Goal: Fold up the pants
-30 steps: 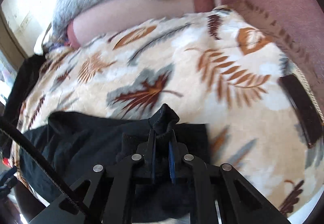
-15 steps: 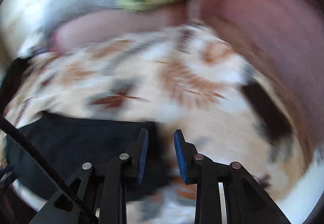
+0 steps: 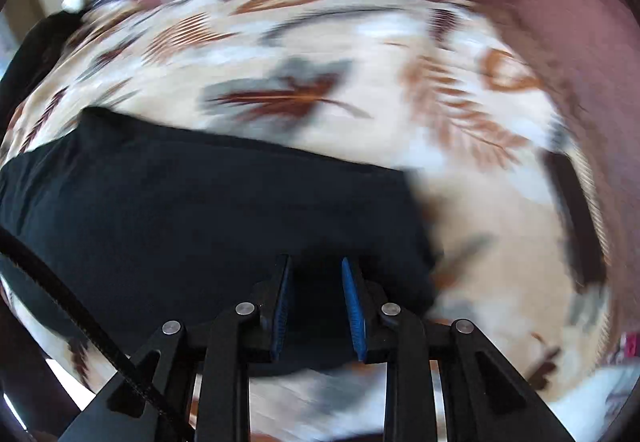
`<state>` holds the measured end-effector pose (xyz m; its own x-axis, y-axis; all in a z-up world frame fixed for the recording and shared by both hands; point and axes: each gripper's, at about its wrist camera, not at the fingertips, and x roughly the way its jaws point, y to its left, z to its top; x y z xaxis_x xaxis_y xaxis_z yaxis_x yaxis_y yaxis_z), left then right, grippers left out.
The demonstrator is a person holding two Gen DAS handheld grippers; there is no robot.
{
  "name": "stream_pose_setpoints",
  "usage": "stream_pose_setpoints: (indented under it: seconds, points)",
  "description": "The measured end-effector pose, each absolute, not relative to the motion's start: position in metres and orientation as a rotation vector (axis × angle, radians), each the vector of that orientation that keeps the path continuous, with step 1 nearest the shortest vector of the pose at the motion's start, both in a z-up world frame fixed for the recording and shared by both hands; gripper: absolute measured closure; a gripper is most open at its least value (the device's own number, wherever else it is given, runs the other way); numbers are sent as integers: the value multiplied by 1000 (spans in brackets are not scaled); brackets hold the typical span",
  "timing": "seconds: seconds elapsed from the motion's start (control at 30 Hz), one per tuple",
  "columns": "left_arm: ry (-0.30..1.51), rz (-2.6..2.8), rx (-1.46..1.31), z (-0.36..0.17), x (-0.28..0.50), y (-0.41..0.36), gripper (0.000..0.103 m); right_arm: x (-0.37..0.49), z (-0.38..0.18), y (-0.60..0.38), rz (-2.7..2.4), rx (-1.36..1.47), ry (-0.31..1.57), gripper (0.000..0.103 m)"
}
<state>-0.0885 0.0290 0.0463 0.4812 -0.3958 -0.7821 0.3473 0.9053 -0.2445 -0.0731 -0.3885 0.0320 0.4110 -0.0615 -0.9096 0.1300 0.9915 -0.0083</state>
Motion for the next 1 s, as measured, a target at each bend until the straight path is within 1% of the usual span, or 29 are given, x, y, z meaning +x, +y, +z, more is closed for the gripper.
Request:
stream_pose_setpoints:
  seconds: [0.03, 0.07, 0.1, 0.13, 0.23, 0.3, 0.37, 0.47, 0.6, 0.67, 0.77, 0.87, 0.93, 1.0]
  points:
    - [974, -448, -69, 44, -86, 31, 31, -79, 33, -400, -134, 90, 1155, 77]
    - [979, -442, -85, 42, -83, 34, 31, -83, 34, -404, -206, 53, 1164, 70]
    - [977, -437, -102, 41, -81, 38, 31, -85, 37, -406, -304, -24, 1162, 55]
    - [969, -433, -115, 41, -80, 40, 31, -86, 41, -408, -338, -58, 1145, 48]
    - [925, -416, -138, 40, -76, 48, 31, -89, 65, -404, -310, -50, 1057, 48]
    - [904, -396, -149, 36, -74, 51, 31, -82, 82, -383, -215, -39, 996, 48]
    - [887, -380, -162, 31, -74, 55, 31, -71, 94, -354, -91, -23, 963, 48]
    - [848, -374, -140, 27, -79, 56, 30, -42, 96, -312, 94, 58, 958, 48]
    - [810, -353, -39, 22, -86, 47, 29, 12, 72, -243, 315, 168, 1019, 48]
    - [794, -347, 9, 20, -90, 41, 22, 34, 56, -216, 368, 216, 1069, 48]
    - [782, -340, 55, 17, -94, 32, 16, 66, 27, -185, 358, 229, 1118, 48]
    - [778, -337, 93, 15, -96, 25, 13, 93, 11, -182, 292, 237, 1133, 49]
    - [777, -339, 106, 15, -96, 23, 11, 109, 13, -182, 248, 230, 1131, 49]
    - [776, -342, 119, 14, -98, 21, 11, 117, 13, -183, 162, 164, 1132, 45]
